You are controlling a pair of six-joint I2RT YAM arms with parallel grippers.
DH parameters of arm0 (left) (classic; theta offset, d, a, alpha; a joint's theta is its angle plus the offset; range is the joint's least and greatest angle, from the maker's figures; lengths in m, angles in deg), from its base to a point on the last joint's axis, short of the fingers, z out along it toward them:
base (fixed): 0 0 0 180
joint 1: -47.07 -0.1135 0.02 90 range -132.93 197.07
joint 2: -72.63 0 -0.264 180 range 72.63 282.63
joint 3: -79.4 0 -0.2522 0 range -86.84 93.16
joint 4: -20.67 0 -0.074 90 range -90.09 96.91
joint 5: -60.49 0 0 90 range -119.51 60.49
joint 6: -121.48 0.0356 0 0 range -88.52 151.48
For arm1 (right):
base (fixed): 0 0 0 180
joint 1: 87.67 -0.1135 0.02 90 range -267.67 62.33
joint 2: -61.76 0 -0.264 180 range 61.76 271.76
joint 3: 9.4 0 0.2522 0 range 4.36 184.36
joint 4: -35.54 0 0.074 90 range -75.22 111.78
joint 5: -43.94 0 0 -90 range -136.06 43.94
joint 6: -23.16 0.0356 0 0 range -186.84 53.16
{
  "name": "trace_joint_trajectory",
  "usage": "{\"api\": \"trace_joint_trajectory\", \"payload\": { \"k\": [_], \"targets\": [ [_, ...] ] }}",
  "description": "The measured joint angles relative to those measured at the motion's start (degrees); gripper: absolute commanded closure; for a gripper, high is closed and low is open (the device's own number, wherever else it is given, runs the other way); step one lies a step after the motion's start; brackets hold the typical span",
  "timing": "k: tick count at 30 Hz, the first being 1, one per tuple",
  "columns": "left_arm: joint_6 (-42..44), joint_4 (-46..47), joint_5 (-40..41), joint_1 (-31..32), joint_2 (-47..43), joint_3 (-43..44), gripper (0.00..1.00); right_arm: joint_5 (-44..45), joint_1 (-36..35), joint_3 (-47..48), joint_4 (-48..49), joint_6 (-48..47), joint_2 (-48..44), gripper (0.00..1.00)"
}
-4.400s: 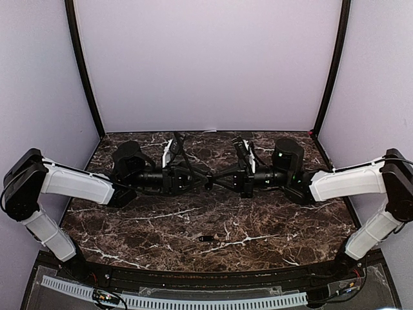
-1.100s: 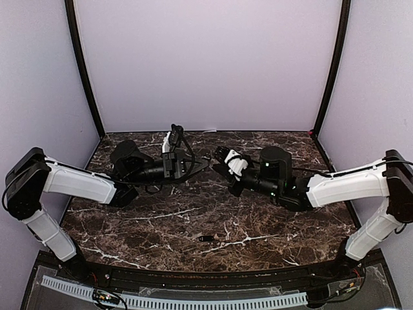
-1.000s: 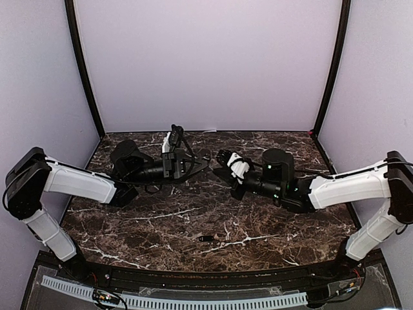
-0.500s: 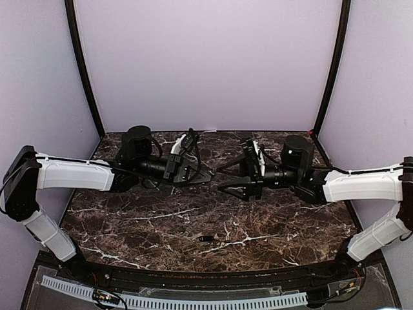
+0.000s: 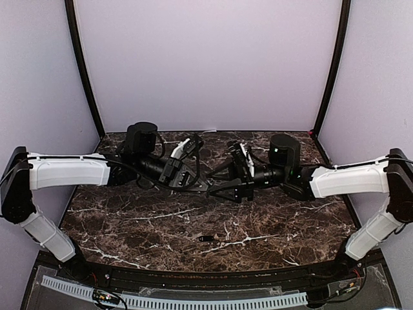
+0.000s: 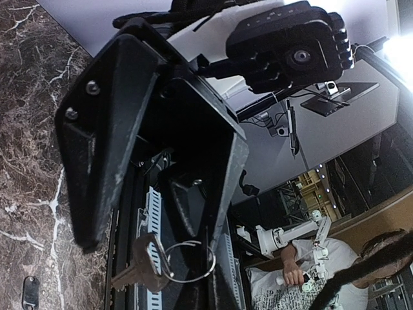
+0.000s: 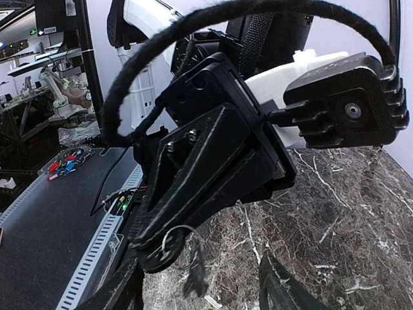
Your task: Remove the keys from the keyring
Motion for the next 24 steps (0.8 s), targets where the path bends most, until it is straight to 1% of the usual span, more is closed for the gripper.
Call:
{"api": "trace_joint_trajectory", "payload": {
  "k": [5,7,9,11,13,15,16,20,24],
  "targets": [
    [0.5,-1.4,-1.07,0.39,0.0,0.96,1.0,-0.79,-1.11,2.01,-0.31,-2.01,2.36,0.44],
    [0.52,-1.51,-1.09,0.39,0.0,0.96,1.0,-0.87,-1.55,2.16,-0.26,-2.47,3.13,0.47],
    [0.52,-1.53,-1.14,0.42,0.0,0.96,1.0,-1.03,-1.81,2.16,-0.13,-2.69,3.45,0.55],
    [0.52,-1.53,-1.16,0.42,0.0,0.96,1.0,-1.25,-2.03,2.25,0.39,-2.34,3.67,0.64],
    [0.55,-1.53,-1.22,0.44,0.0,0.96,1.0,-1.68,-2.19,2.34,1.11,-2.08,3.74,0.79],
    [0.57,-1.4,-1.44,0.42,0.0,0.98,1.0,-1.9,-2.27,2.36,1.86,-1.95,3.87,0.96],
    [0.57,-1.4,-1.46,0.44,0.0,0.98,1.0,-1.88,-2.32,2.36,2.4,-1.62,3.93,1.0],
    [0.52,-1.42,-0.79,0.24,-0.33,0.98,1.0,-0.17,-2.36,1.77,4.42,-0.35,3.98,1.0],
    [0.37,-1.42,1.29,0.11,-0.44,0.98,1.0,6.64,-2.78,-0.52,6.69,0.42,2.78,1.0]
  ]
}}
